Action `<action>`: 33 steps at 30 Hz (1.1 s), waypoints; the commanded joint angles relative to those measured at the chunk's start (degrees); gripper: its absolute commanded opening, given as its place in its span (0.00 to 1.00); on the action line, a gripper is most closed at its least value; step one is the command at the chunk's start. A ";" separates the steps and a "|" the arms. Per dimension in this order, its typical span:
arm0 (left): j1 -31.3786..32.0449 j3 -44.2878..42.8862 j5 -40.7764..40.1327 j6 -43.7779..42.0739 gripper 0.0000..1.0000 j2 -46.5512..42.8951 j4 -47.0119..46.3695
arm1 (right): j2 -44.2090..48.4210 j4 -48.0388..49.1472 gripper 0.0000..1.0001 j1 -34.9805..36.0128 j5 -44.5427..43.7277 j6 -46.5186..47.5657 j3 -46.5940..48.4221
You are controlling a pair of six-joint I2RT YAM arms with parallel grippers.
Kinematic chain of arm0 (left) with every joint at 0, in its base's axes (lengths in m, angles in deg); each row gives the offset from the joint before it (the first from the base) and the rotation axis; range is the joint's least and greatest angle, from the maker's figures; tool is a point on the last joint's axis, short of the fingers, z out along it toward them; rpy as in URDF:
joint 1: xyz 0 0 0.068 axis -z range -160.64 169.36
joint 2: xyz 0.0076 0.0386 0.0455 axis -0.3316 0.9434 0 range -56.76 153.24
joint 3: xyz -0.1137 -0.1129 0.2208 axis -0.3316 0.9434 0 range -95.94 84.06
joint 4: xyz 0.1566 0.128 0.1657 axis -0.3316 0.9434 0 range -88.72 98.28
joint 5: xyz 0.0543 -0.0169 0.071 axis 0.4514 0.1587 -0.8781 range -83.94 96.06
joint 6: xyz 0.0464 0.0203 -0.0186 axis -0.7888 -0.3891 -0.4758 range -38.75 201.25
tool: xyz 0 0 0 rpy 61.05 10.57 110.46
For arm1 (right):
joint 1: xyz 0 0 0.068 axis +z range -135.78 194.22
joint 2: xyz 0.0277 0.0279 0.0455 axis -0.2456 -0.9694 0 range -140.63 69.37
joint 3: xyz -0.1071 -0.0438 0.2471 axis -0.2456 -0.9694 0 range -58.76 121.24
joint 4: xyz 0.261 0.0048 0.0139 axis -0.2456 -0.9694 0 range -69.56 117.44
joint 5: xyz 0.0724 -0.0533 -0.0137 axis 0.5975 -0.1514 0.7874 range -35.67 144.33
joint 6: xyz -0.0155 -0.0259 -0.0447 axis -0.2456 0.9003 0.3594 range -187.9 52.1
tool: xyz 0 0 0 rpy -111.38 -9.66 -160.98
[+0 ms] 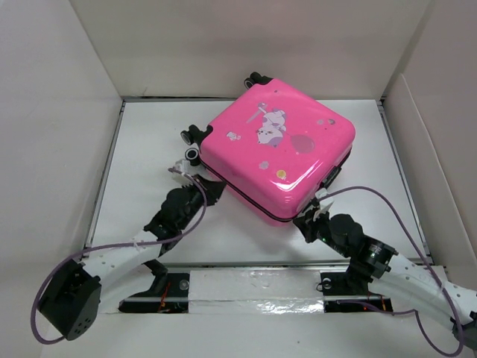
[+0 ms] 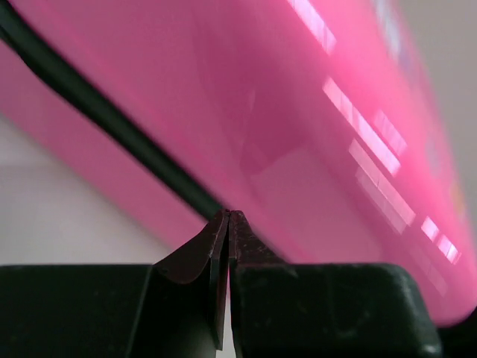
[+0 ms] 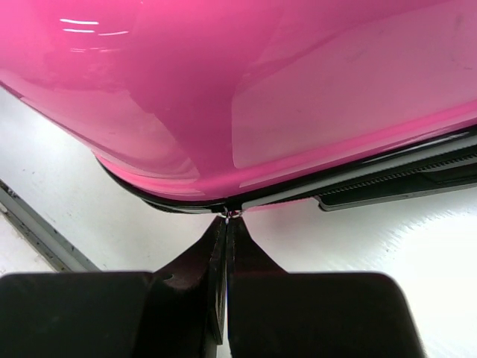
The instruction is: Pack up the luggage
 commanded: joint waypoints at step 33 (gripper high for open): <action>25.85 -20.94 3.00 -12.00 0.00 28.98 -11.07 | -29.42 21.50 0.00 21.54 -11.09 -2.41 15.23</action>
